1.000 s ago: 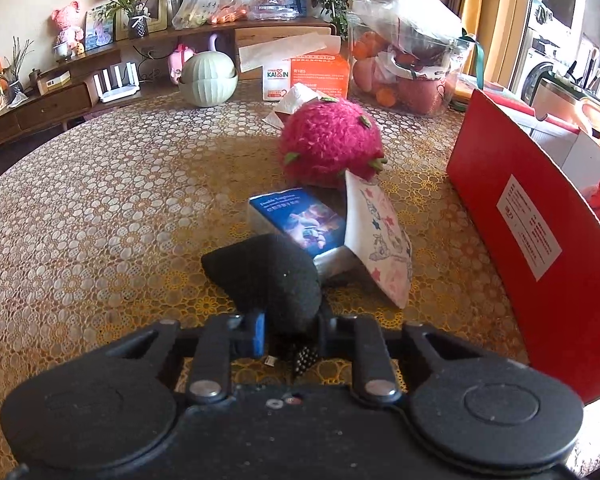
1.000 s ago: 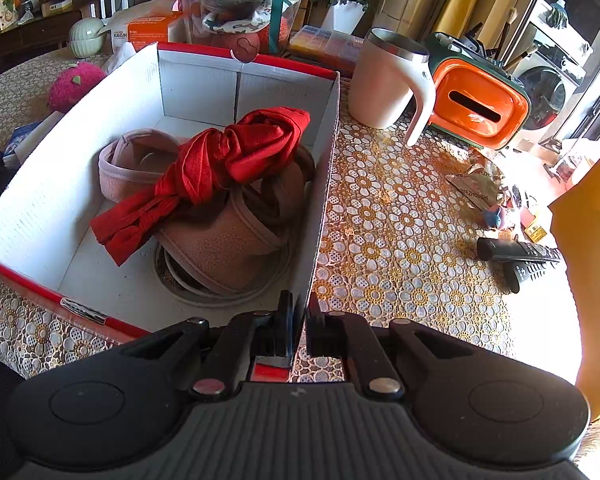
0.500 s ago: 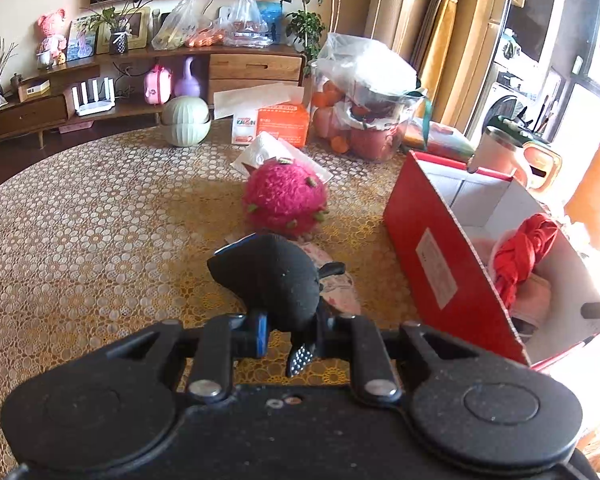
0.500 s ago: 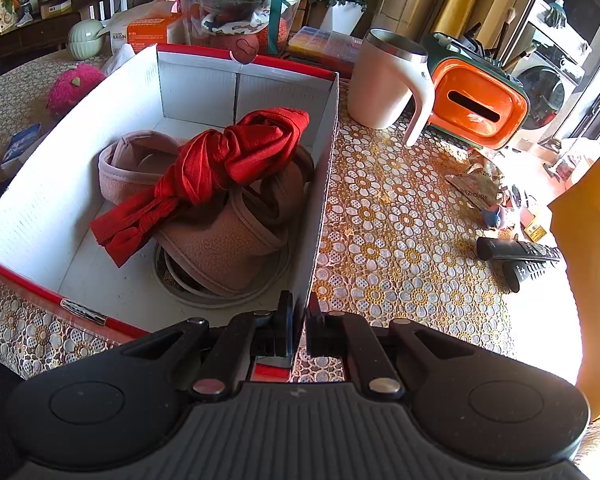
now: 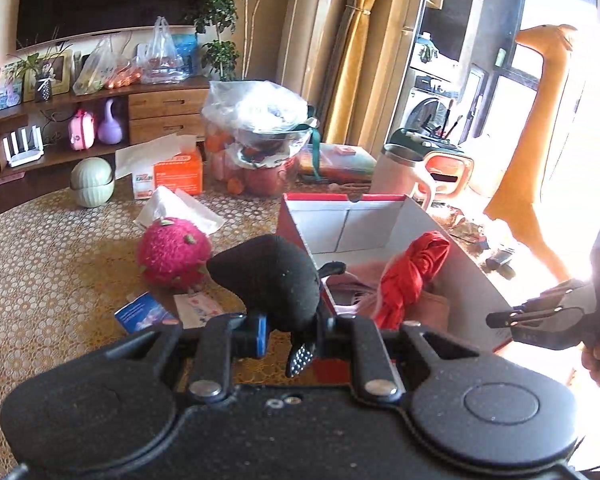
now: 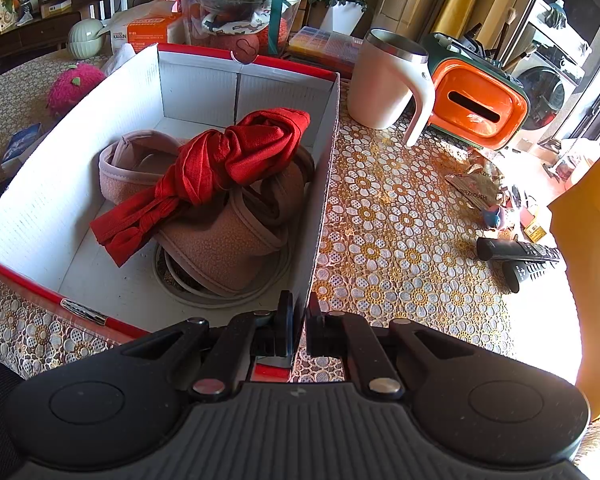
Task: Organize objects
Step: 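Carry the black fabric item over the shoebox with the left gripper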
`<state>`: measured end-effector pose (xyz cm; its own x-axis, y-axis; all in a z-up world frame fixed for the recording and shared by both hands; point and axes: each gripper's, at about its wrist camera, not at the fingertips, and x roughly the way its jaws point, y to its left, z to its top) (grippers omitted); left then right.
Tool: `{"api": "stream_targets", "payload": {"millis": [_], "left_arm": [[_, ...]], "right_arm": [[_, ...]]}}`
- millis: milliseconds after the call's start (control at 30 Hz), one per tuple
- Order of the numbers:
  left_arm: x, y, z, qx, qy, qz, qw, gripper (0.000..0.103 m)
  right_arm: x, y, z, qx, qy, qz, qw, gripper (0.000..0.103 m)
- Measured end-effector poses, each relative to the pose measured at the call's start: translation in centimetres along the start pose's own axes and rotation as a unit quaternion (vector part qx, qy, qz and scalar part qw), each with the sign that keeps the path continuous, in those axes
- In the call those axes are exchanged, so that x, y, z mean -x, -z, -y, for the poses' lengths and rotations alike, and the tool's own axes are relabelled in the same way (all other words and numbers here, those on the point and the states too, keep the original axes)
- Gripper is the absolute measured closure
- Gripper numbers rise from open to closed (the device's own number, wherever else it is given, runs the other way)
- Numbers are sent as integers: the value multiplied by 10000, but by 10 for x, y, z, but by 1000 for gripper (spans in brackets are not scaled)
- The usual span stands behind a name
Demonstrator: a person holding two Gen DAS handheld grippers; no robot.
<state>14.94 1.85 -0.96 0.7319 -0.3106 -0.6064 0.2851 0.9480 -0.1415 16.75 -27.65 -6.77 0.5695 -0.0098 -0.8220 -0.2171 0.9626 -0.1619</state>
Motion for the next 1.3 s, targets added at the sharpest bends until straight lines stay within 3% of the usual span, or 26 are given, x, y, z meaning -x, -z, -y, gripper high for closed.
{"api": "stream_targets", "payload": {"millis": [533, 1000, 1300], "left_arm": [[-53, -20, 73, -911, 376, -140, 9950, 84], [-122, -25, 100, -1433, 270, -664, 9871, 84], [-154, -24, 105, -1776, -56, -953, 9795, 83]], "right_arm": [[0, -1, -1, 4, 8, -3, 10000, 97], [1, 0, 0, 56, -14, -1, 10000, 97], [-1, -3, -3, 53, -16, -7, 10000, 97]]}}
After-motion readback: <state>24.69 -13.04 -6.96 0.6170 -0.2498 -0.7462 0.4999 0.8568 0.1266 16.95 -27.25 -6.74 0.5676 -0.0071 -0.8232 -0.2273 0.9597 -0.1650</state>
